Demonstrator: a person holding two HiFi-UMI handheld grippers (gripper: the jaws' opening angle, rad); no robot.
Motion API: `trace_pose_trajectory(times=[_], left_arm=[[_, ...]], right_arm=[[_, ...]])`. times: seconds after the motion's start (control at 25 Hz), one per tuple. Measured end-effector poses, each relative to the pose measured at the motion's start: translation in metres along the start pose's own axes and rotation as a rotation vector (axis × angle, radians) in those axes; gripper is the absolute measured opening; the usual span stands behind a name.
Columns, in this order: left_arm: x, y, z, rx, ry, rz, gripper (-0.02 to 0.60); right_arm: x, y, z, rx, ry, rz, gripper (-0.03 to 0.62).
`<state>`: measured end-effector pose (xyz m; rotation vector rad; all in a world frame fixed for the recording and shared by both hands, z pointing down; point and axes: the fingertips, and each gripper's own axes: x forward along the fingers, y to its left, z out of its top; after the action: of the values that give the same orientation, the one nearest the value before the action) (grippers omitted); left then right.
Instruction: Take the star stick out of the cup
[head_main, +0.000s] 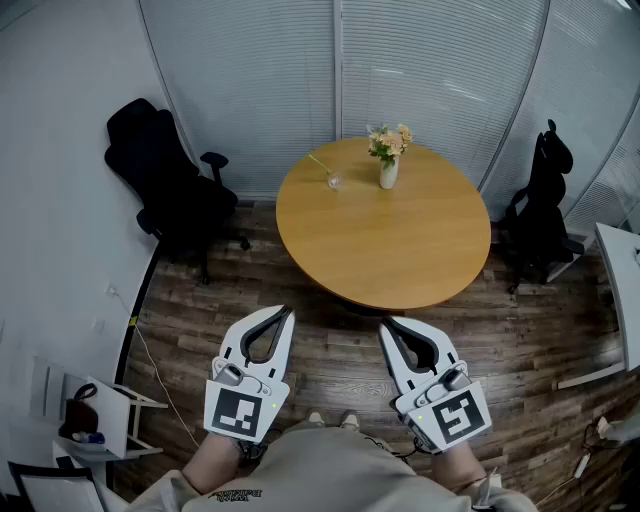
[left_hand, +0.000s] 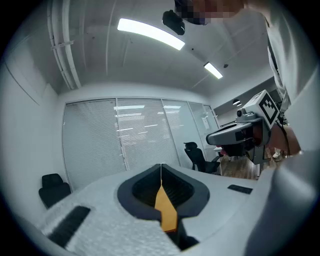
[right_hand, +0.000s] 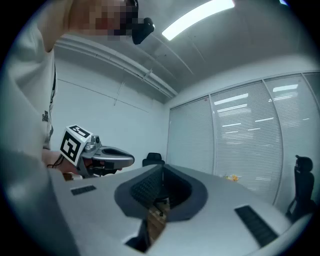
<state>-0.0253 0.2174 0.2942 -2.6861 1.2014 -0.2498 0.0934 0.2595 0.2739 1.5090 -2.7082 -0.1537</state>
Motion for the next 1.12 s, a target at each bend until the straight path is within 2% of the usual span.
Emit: trace_pose_trajectory(times=[0.24, 0.64, 1.04, 1.12], left_arm=[[0.006, 0.004, 0.005, -0.053, -0.026, -0.022, 0.023], [0.007, -0.001, 0.005, -0.02, -0.015, -0.025, 0.023], [0.016, -0.02, 0.0, 0.024, 0.0, -0.036, 0.023], [0.017, -0.025, 0.001, 0.009, 0.009, -0.032, 0.023]], right_arm=[[0.006, -0.003, -0.003, 0.017, -0.001, -0.01, 0.031], [0.001, -0.015, -0.007, 0.07, -0.01, -0.057, 0.031], [-0.007, -0.029, -0.017, 0.118, 0.007, -0.044, 0.031], [-0.01, -0.032, -0.022, 0.124, 0.016, -0.04, 0.031]])
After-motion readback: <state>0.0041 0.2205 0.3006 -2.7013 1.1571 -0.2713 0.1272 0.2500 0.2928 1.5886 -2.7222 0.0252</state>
